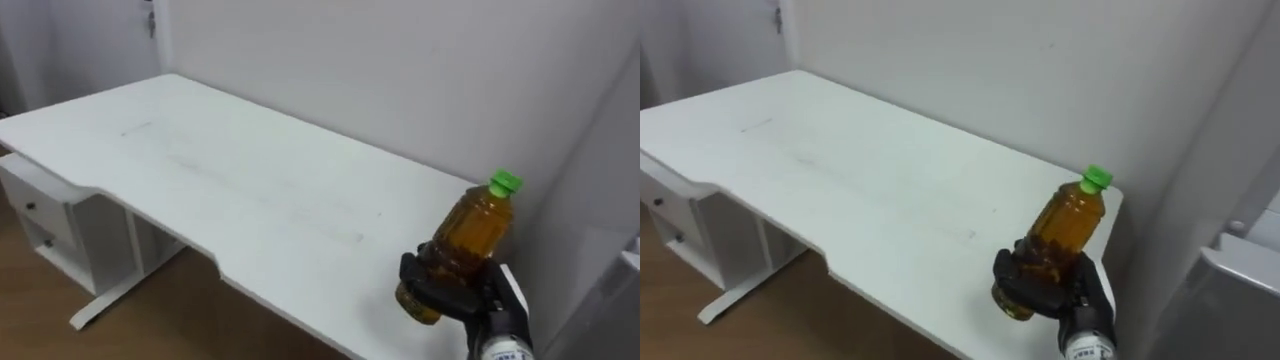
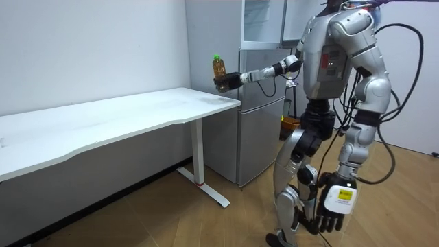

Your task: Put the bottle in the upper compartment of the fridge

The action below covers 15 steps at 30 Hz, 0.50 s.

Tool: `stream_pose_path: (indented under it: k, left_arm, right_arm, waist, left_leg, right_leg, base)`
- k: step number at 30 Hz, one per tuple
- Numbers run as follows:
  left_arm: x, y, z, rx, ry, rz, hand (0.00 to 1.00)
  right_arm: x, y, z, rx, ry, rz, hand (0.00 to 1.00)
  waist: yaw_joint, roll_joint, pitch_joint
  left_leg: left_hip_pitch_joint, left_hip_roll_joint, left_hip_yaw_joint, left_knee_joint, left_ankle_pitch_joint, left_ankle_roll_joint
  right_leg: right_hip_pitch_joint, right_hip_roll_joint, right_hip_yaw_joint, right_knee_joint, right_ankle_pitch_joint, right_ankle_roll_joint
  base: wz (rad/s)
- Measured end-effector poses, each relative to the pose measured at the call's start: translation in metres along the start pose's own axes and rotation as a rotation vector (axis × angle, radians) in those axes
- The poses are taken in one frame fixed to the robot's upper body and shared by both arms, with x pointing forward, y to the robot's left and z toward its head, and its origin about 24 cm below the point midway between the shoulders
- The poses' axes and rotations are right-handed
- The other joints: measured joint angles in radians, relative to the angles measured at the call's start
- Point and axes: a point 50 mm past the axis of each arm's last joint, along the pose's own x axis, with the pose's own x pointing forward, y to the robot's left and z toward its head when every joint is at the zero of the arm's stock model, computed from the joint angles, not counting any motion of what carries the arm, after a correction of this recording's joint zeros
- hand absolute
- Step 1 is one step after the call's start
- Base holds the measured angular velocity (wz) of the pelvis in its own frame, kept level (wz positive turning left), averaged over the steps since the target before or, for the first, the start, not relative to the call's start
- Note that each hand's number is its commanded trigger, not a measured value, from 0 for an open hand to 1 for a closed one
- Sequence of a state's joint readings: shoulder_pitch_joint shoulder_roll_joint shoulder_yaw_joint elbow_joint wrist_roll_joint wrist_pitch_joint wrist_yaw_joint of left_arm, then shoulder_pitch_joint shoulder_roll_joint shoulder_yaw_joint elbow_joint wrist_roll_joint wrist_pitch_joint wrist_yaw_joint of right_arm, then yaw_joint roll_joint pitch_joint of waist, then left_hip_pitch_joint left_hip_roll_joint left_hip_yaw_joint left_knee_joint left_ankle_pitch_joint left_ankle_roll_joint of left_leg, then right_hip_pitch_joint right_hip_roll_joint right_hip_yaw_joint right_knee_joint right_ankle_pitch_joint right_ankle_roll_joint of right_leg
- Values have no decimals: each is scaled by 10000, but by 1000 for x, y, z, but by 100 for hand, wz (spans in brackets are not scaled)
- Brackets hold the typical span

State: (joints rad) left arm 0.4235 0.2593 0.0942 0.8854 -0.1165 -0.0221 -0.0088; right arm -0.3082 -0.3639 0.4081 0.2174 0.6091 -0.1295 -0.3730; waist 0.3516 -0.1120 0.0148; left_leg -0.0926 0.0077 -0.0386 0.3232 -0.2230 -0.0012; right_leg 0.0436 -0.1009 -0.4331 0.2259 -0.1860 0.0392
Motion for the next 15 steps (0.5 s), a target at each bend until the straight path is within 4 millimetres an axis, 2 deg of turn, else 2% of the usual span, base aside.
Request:
stream_pose_path:
  k: [2, 3, 8, 12, 15]
  left_arm:
    - [0, -1, -2, -29, 79, -11, 0]
    - [0, -2, -3, -44, 116, -22, 0]
    - [1, -8, 0, -145, 60, -135, 0]
    - [7, -12, 18, -174, -379, -229, 0]
    - [8, -13, 21, -174, -526, -289, 0]
  right_arm:
    - [-3, 4, 5, -161, -325, 359, 100]
    - [-5, 7, 8, -275, -501, 572, 100]
    - [-8, 19, 25, -161, -1193, 1613, 100]
    - [-12, 29, 39, -19, -1780, 2643, 100]
    - [-18, 32, 46, 106, -2109, 3272, 100]
  waist:
    - [-198, 68, -3]
    - [-295, 79, -35]
    - [-758, 127, -17]
    - [-1102, 149, -34]
    - [-1275, 184, -90]
  left_leg:
    - [170, 10, 138, -102, -2, 3]
    - [286, 21, 238, -173, -2, 5]
    - [475, 90, 552, -225, -2, 6]
    - [563, 133, 647, -256, -2, 5]
    - [733, 142, 755, -410, 6, 7]
  right_leg:
    - [89, -10, 143, 17, 3, -4]
    - [92, -16, 215, 41, 3, -4]
    - [87, -7, 511, 132, 14, -20]
    - [73, 23, 584, 138, 34, -49]
    - [140, 24, 639, 119, 35, -49]
  base:
    - [-27]
    - [-20]
    - [-18]
    - [-7]
    - [-10]
